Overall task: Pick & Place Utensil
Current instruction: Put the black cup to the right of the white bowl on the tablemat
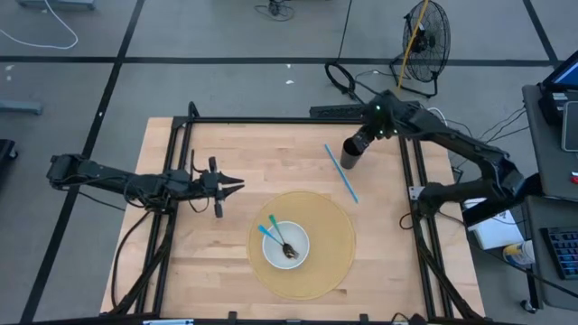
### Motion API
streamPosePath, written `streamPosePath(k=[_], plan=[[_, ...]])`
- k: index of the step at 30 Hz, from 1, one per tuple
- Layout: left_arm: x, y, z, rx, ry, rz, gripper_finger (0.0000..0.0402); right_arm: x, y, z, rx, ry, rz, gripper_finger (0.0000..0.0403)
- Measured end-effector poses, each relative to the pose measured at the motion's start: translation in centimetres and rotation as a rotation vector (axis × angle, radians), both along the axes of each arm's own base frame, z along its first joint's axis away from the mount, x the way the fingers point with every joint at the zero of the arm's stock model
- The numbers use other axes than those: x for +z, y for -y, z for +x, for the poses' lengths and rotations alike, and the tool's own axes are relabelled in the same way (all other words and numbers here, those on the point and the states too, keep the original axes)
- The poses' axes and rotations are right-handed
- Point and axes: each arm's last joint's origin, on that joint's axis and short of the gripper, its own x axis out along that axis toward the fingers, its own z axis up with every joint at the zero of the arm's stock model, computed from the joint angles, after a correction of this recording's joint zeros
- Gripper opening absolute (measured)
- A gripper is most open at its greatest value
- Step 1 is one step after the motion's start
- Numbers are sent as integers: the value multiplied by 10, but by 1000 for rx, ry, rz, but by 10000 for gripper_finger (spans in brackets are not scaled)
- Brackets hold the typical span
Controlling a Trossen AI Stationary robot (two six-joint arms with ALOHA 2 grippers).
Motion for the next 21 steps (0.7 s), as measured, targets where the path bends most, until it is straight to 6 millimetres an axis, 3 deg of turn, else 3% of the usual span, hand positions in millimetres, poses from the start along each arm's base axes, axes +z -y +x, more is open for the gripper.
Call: streamPosePath(k=[8, 21], plan=[[-2, 0, 0, 10, -18, 11, 67, -18, 14, 1, 7, -44, 99, 139], [-1, -1, 0, 19, -18, 13, 67, -21, 10, -1, 56, -40, 182, 139]])
